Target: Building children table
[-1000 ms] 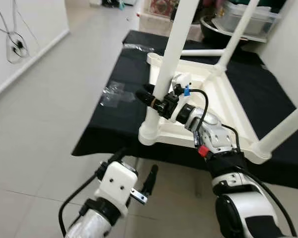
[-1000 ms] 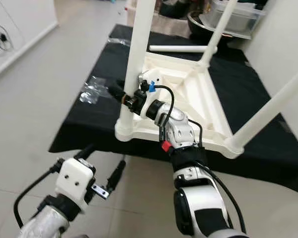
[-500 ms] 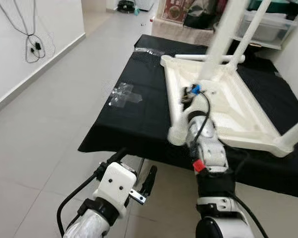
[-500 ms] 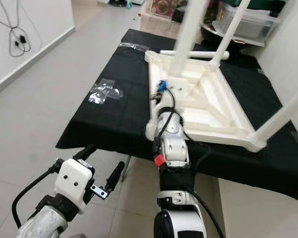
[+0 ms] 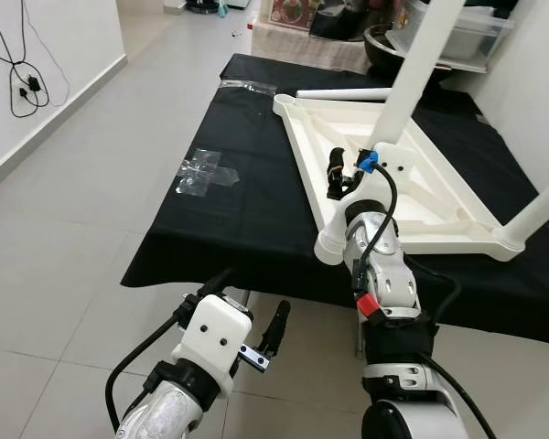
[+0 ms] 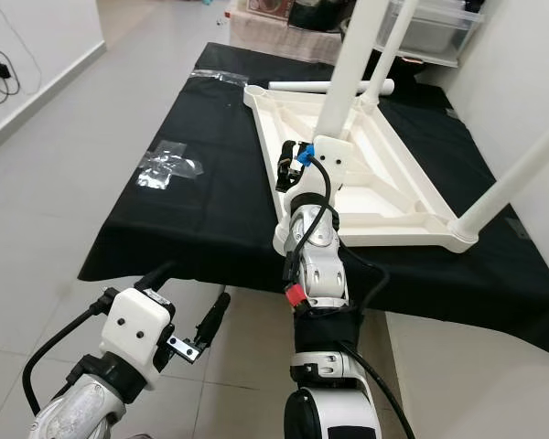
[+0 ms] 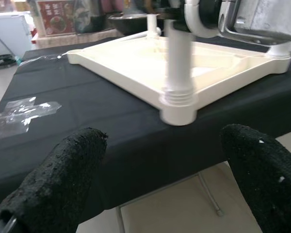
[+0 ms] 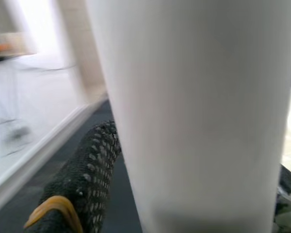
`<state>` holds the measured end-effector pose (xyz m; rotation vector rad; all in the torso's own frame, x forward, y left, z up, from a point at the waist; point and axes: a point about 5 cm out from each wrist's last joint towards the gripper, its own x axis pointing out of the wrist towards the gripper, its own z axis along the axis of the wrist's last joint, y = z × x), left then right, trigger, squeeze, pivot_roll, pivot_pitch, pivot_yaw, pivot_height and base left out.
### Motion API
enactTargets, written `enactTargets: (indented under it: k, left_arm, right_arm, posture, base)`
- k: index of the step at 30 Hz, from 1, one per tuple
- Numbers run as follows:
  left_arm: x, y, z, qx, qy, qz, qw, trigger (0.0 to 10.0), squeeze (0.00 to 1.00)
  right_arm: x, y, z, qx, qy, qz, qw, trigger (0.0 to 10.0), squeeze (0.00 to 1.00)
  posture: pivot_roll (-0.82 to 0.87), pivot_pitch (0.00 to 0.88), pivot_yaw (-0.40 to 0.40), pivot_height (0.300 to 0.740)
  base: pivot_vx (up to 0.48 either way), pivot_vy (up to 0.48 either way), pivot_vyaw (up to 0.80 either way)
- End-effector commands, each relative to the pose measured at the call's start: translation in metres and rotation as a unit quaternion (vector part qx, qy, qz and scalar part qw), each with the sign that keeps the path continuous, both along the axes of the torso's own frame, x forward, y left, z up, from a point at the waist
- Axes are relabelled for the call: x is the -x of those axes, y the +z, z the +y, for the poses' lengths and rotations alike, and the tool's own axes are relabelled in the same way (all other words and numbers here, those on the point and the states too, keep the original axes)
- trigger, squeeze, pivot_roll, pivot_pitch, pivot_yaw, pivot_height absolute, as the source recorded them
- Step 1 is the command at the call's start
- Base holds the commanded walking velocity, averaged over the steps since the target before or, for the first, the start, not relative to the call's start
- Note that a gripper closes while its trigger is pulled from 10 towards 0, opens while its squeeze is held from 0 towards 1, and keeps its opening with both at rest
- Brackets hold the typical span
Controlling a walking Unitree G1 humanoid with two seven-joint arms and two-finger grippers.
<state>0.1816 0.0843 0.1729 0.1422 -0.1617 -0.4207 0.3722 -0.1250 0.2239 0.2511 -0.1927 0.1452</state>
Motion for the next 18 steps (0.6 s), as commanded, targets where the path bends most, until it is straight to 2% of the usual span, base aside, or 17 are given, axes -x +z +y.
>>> enactTargets:
  k: [1,2,3,5,6,7,8,9,10,11,12,13,14,16,17,18]
  left_arm:
    - [0.0,-0.004,-0.001,0.001,-0.004,0.01,1.0,10.0,0.0]
    - [0.0,-0.004,-0.001,0.001,-0.004,0.01,1.0,10.0,0.0]
    - [-0.001,-0.004,-0.001,0.002,-0.004,0.01,1.0,10.0,0.0]
    - [-0.002,-0.004,-0.002,0.0,-0.005,0.009,1.0,10.0,0.0]
    - [-0.002,-0.004,-0.002,0.0,-0.005,0.009,1.0,10.0,0.0]
    - [-0.002,-0.004,-0.002,0.0,-0.006,0.008,1.0,10.0,0.0]
    - [-0.002,-0.004,-0.002,0.0,-0.006,0.008,1.0,10.0,0.0]
    - [-0.002,-0.003,-0.002,0.0,-0.006,0.007,1.0,10.0,0.0]
    - [-0.002,-0.003,-0.002,0.0,-0.006,0.007,1.0,10.0,0.0]
    - [-0.002,-0.003,-0.002,-0.001,-0.007,0.007,1.0,10.0,0.0]
    - [-0.003,-0.003,-0.002,-0.001,-0.007,0.006,1.0,10.0,0.0]
    - [-0.003,-0.003,-0.002,-0.001,-0.007,0.006,1.0,10.0,0.0]
    - [-0.003,-0.003,-0.001,-0.001,-0.006,0.006,1.0,10.0,0.0]
    - [-0.003,-0.003,-0.001,-0.001,-0.005,0.006,1.0,10.0,0.0]
    - [-0.003,-0.003,0.0,-0.003,-0.004,0.006,1.0,10.0,0.0]
    - [-0.003,-0.003,0.0,-0.004,-0.004,0.006,1.0,10.0,0.0]
  right_arm:
    - [-0.002,0.005,0.006,-0.012,0.072,-0.01,0.997,10.0,0.0]
    - [0.0,0.006,0.005,-0.024,0.164,-0.019,0.986,10.0,0.0]
    - [0.002,0.007,0.004,-0.034,0.223,-0.027,0.974,10.0,0.0]
    - [0.01,0.008,0.003,-0.019,0.337,-0.036,0.941,10.0,0.0]
    - [0.01,0.008,0.003,-0.019,0.337,-0.036,0.941,10.0,0.0]
    - [0.014,0.008,0.003,0.0,0.374,-0.037,0.927,10.0,0.0]
    - [0.014,0.008,0.003,0.0,0.374,-0.037,0.927,10.0,0.0]
    - [0.02,0.007,0.003,0.013,0.427,-0.032,0.903,10.0,0.0]
    - [0.02,0.007,0.003,0.013,0.427,-0.032,0.903,10.0,0.0]
    - [0.027,0.005,0.006,0.038,0.484,-0.032,0.874,10.0,0.0]
    - [0.031,0.003,0.008,0.056,0.52,-0.03,0.852,10.0,0.0]
    - [0.031,0.003,0.008,0.056,0.52,-0.03,0.852,10.0,0.0]
    - [0.029,-0.001,0.012,0.079,0.532,-0.022,0.843,10.0,0.0]
    - [0.027,-0.003,0.016,0.096,0.534,-0.018,0.84,10.0,0.0]
    - [0.014,-0.007,0.027,0.12,0.503,-0.006,0.856,10.0,0.0]
    - [0.01,-0.008,0.031,0.124,0.489,-0.002,0.863,0.0,0.0]
  posture:
    - [0.13,0.083,-0.153,0.74]
    - [0.13,0.083,-0.154,0.74]
    - [0.13,0.084,-0.154,0.74]
    - [0.14,0.084,-0.158,0.74]
    - [0.14,0.084,-0.158,0.74]
    - [0.14,0.085,-0.158,0.74]
    - [0.14,0.085,-0.158,0.74]
    - [0.14,0.085,-0.158,0.74]
    - [0.14,0.085,-0.158,0.74]
    - [0.14,0.088,-0.16,0.74]
    - [0.14,0.088,-0.162,0.74]
    - [0.14,0.088,-0.162,0.74]
    - [0.14,0.091,-0.161,0.74]
    - [0.14,0.091,-0.161,0.74]
    - [0.15,0.09,-0.161,0.74]
    - [0.15,0.09,-0.161,0.74]
  base:
    - [0.0,0.0,0.0]
    - [0.0,0.0,0.0]
    - [0.0,0.0,0.0]
    - [0.0,0.0,0.0]
    - [0.0,0.0,0.0]
    - [0.0,0.0,0.0]
    - [0.0,0.0,0.0]
    - [0.0,0.0,0.0]
    - [0.0,0.0,0.0]
    - [0.0,0.0,0.0]
    - [0.0,0.0,0.0]
    - [0.0,0.0,0.0]
    - [0.0,0.0,0.0]
    - [0.0,0.0,0.0]
    - [0.0,0.0,0.0]
    - [0.0,0.0,0.0]
